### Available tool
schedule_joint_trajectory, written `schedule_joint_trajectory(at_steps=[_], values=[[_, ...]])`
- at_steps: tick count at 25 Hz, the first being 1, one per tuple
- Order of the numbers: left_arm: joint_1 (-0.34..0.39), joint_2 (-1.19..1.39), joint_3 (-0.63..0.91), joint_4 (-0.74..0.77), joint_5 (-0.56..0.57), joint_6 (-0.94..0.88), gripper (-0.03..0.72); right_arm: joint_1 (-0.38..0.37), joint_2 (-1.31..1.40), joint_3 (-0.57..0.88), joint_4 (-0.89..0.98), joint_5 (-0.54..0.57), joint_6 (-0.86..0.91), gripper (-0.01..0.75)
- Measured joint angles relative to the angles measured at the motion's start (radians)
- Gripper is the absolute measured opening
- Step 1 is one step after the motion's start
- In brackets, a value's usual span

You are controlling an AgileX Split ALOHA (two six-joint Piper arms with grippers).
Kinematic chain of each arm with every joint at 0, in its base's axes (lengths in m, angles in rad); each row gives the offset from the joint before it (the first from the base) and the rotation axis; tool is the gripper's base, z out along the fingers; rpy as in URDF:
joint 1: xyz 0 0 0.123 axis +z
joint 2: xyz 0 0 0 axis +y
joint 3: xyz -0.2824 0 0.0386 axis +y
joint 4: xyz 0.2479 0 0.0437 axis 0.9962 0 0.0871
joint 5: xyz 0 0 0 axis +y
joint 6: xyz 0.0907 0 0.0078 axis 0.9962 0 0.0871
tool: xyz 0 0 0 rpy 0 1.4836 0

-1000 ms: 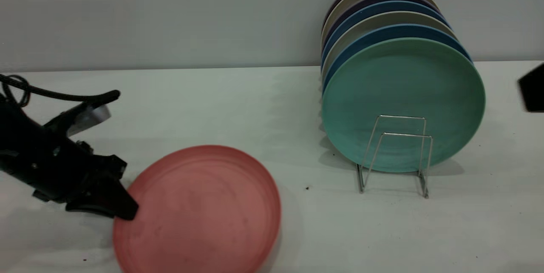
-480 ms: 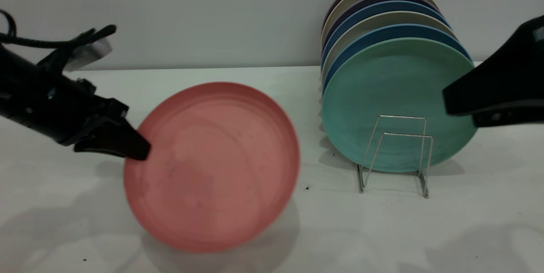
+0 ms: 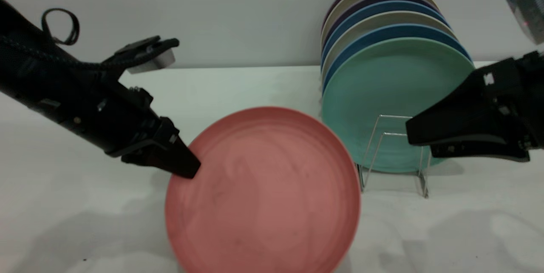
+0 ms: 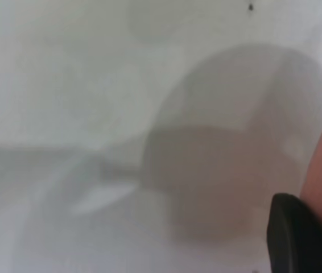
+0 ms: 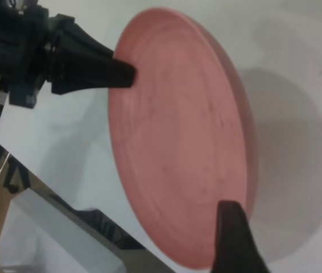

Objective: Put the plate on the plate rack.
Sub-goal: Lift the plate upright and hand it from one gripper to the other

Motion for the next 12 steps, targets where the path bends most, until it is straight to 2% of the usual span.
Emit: schedule_joint_trajectory(at_steps=[4,12], values=[[-0.006,-0.03,0.0,-0.06,-0.001,0.03,0.014,0.0,0.062,-0.001,0.021,0.007,-0.042,0.483],[-0.015,-0.052,0.0,-0.109,0.01,0.04,0.014,0.008,0.16,-0.003,0.099,0.09,-0.121,0.483]])
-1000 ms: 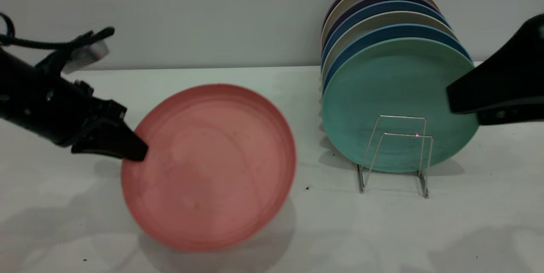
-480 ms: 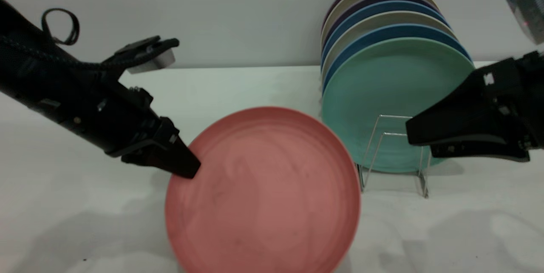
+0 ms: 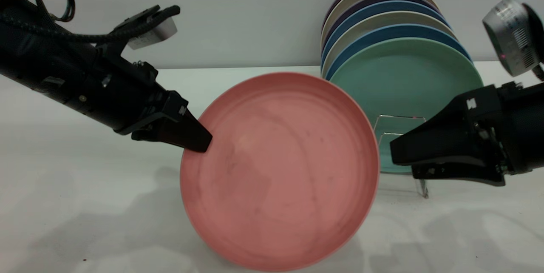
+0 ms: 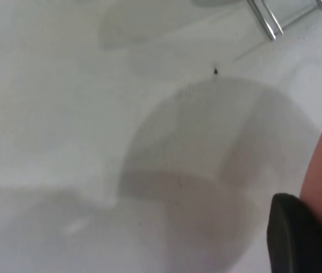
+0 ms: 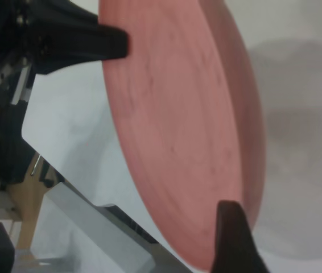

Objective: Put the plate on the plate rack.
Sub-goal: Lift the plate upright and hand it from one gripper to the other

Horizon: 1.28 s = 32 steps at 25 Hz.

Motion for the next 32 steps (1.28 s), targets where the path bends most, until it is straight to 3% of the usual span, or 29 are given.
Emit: schedule_joint_trajectory(at_steps=[8,14,19,26,32], values=[[0.0,0.0,0.0,-0.021,0.015,0.002,0.014,0.118,0.048,-0.05,0.033,0.008,-0.03,0.483],[0.0,0.0,0.0,-0.039,0.062,0.002,0.014,0.165,0.092,-0.12,0.035,-0.008,-0.006,0.474],[0.0,0.0,0.0,-0.042,0.105,0.002,0.014,0.166,0.131,-0.139,0.038,-0.008,-0.003,0.375],[0.0,0.0,0.0,-0.027,0.124,-0.003,0.021,0.166,0.134,-0.139,0.037,-0.029,-0.003,0.13],[0.0,0.0,0.0,0.006,0.148,-0.04,0.079,0.166,0.134,-0.139,0.032,-0.075,-0.004,0.123]])
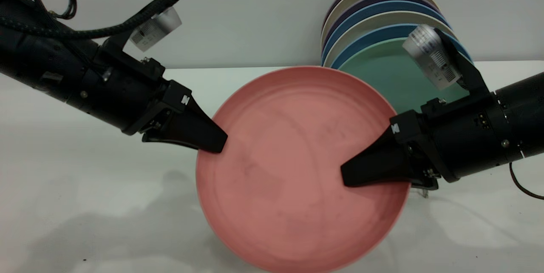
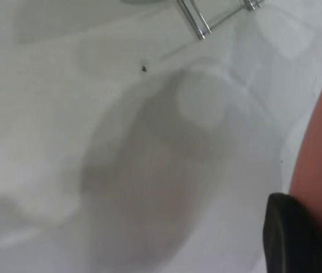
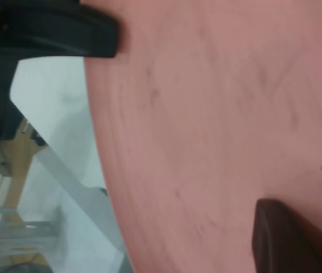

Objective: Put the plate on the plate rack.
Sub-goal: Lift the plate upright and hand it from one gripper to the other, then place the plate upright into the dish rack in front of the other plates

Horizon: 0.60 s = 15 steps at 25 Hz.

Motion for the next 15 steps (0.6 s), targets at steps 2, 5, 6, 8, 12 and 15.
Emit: schedule_joint_trajectory(at_steps=[2,5,6,8,12,15], values=[[0.001,-0.001,0.0,0.012,0.013,-0.007,0.134,0.0,0.0,0.0,-0.004,-0.033,-0.002,0.123],[0.002,-0.003,0.0,0.015,0.064,-0.023,0.248,0.0,0.0,0.0,0.001,-0.109,-0.001,0.123],[0.001,-0.005,0.0,0.018,0.081,-0.032,0.291,0.0,0.001,0.0,0.001,-0.136,-0.002,0.123],[0.001,-0.012,0.0,0.024,0.089,-0.052,0.365,-0.001,0.001,0.0,0.004,-0.176,-0.011,0.123],[0.02,-0.06,0.0,0.082,0.087,-0.11,0.462,-0.034,0.001,0.0,0.006,-0.193,-0.051,0.123],[0.072,-0.111,0.0,0.144,0.082,-0.164,0.482,-0.09,0.001,0.0,0.006,-0.141,-0.085,0.123]])
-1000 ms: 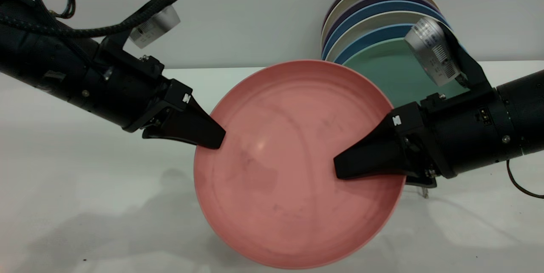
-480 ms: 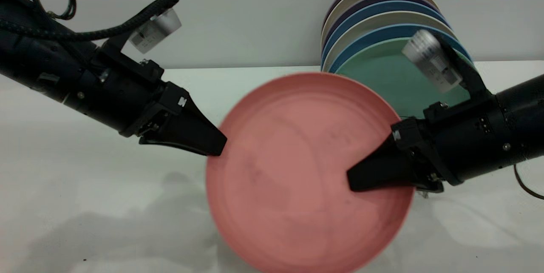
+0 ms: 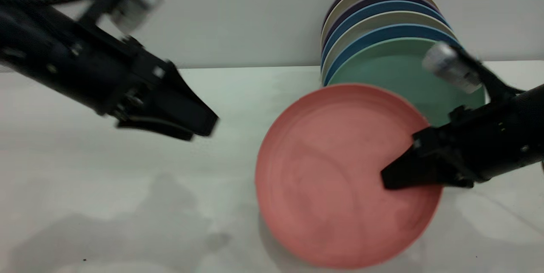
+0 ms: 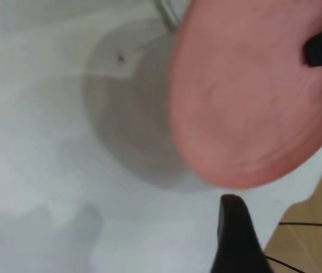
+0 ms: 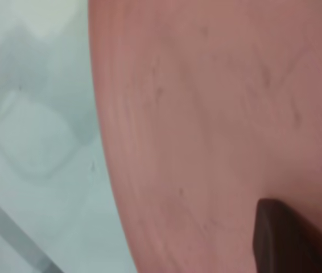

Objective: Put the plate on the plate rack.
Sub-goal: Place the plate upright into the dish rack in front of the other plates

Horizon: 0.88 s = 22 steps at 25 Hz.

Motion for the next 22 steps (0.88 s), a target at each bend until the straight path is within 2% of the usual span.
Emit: schedule_joint_trajectory(at_steps=[3,7,13,17,22], values=[[0.07,-0.03,0.0,0.043,-0.003,-0.05,0.486,-0.052,0.0,0.0,-0.01,0.082,-0.032,0.123],[0.128,-0.037,0.0,0.062,-0.004,-0.073,0.486,-0.084,0.0,0.0,-0.044,0.113,-0.091,0.123],[0.132,-0.038,0.0,0.065,-0.004,-0.078,0.486,-0.086,-0.074,0.0,-0.077,0.115,-0.211,0.123],[0.132,-0.038,0.0,0.067,-0.004,-0.078,0.486,-0.086,-0.167,0.0,-0.081,0.068,-0.304,0.123],[0.132,-0.038,0.0,0.069,-0.004,-0.078,0.486,-0.086,-0.248,0.0,-0.102,0.011,-0.304,0.123]])
